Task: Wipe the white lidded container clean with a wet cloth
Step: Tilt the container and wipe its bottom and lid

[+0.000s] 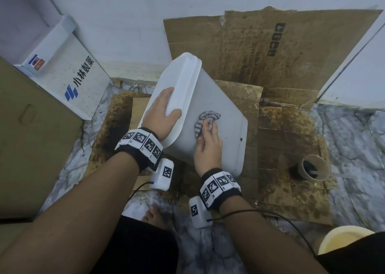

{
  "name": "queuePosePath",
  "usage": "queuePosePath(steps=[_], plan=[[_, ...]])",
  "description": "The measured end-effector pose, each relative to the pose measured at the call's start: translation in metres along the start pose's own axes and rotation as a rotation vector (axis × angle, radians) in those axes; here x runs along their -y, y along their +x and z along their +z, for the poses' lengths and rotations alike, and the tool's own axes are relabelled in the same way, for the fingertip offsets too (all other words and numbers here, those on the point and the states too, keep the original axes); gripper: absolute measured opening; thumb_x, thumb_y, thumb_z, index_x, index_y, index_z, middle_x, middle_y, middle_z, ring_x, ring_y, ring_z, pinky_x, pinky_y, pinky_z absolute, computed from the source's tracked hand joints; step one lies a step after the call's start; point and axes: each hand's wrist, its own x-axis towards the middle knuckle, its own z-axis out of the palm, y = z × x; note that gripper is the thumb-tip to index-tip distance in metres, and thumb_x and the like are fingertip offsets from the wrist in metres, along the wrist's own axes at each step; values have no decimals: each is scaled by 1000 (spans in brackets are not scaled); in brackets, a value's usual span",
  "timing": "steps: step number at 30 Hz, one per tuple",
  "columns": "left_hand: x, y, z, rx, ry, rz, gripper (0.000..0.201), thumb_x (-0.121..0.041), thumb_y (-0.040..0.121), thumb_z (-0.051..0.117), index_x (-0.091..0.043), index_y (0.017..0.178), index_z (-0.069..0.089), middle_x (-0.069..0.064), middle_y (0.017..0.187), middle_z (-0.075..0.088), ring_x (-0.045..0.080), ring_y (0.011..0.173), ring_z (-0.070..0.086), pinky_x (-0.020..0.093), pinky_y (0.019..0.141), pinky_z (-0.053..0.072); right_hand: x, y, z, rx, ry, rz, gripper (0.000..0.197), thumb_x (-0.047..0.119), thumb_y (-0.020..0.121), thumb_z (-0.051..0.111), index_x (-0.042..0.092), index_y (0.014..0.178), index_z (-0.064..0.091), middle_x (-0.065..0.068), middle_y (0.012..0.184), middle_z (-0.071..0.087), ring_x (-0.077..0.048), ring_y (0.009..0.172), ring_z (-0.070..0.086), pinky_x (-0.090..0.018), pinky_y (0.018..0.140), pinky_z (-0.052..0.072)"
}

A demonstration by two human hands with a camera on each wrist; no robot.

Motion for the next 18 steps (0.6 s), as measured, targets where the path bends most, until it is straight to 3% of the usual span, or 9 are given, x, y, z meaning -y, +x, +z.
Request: queuePosePath(steps=[2, 8, 12, 18], plan=[[3, 0, -2, 15, -11, -22, 72, -41, 82, 44, -29, 149, 23, -8, 155, 28, 18, 139, 32, 43, 115, 27, -17, 0, 0, -6, -21, 37, 51, 17, 102, 37, 29, 151, 27, 1, 162, 13, -21, 143, 20, -22, 113, 12], [10, 0, -8, 13, -31, -76, 66, -38, 84, 45, -36, 146, 23, -4, 149, 37, 26, 128, 44, 51, 108, 35, -71, -4, -5, -64, -79, 186, 49, 14, 101, 39, 23, 149, 34, -5, 161, 17, -28, 142, 25, -29, 115, 18], [13, -2, -10, 9, -50, -104, 66, -39, 84, 45, -40, 146, 23, -6, 149, 37, 25, 129, 44, 49, 109, 35, -104, -5, -6, -130, -82, 259, 49, 10, 98, 43, 16, 146, 40, -13, 159, 21, -33, 141, 29, -33, 115, 22], [14, -1, -10, 0, -79, -106, 66, -36, 82, 46, -37, 145, 26, -5, 145, 41, 23, 125, 46, 40, 103, 37, -130, -3, -12, -235, -7, 501, 45, 11, 96, 47, 16, 140, 50, -10, 155, 34, -36, 133, 42, -31, 110, 30]])
